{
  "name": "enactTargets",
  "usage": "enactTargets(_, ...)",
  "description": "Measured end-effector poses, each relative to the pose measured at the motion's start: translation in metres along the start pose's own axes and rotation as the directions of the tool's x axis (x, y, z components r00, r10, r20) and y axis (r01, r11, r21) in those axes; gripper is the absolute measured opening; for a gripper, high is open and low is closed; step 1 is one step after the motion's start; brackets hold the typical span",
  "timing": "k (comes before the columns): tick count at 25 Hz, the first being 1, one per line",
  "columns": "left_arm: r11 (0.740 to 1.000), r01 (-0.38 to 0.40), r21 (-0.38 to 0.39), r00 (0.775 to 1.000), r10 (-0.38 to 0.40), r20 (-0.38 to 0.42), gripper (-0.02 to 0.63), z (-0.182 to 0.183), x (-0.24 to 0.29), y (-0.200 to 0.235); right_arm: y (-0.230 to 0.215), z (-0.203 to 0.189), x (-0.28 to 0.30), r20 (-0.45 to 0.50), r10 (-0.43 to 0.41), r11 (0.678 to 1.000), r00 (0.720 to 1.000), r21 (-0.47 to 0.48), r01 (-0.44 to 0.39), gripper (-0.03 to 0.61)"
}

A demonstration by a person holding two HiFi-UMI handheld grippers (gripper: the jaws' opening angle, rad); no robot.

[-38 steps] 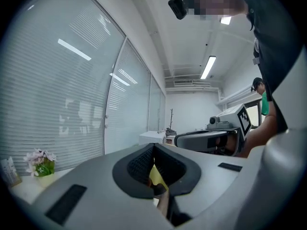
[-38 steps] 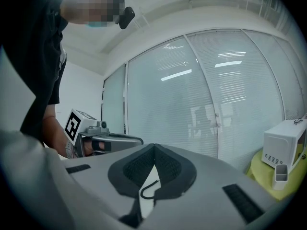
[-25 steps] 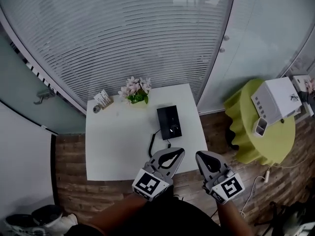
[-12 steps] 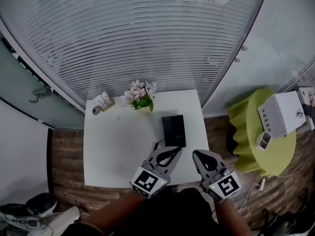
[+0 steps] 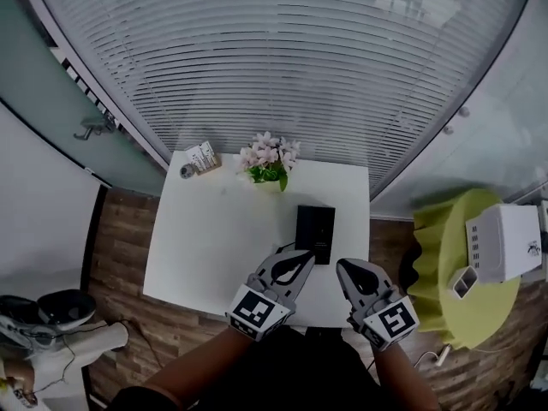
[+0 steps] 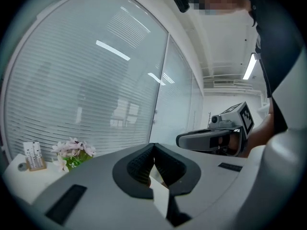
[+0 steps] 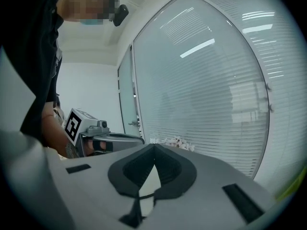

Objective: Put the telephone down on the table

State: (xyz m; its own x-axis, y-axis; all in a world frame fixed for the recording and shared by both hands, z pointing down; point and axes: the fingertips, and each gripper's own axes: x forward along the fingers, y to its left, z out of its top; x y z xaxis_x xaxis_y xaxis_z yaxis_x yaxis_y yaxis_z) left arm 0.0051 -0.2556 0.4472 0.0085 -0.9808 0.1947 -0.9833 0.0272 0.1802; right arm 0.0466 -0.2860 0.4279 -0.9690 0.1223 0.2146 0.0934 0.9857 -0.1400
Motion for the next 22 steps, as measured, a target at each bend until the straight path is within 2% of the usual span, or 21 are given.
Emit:
enactTargets(3, 0.996, -0.078, -0.03, 0.997, 0.078, -0.003, 0.011, 0.001, 0.003, 0.002, -0.007, 0.0, 0.0, -0.015, 0.068, 0.997, 0.998, -0.019, -0.068, 0.021)
enactTargets(8, 0.983, -0.166, -0.072, 0.986, 0.164, -0.036, 0.011, -0.012, 0.011, 0.002, -0.02, -0.008, 0.005, -0.032, 0.149, 0.989, 0.988, -0.014, -0.149, 0.021)
enactTargets(13, 0.968, -0.229, -0.101, 0.973, 0.224, -0.058, 0.011, -0.027, 0.018, 0.011, -0.031, -0.023, 0.016, -0.055, 0.187, 0.982, 0.981, 0.0, -0.188, 0.021)
enactTargets(18, 0.965, -0.242, -0.105, 0.965, 0.228, -0.127, 0.011, -0.056, 0.022, 0.024, -0.032, -0.043, 0.029, -0.085, 0.191, 0.982, 0.978, 0.015, -0.19, 0.021)
enactTargets(22, 0.966, -0.221, -0.136, 0.965, 0.196, -0.177, 0.011, -0.08, 0.026, 0.037, -0.028, -0.059, 0.038, -0.102, 0.166, 0.986, 0.981, 0.032, -0.164, 0.021)
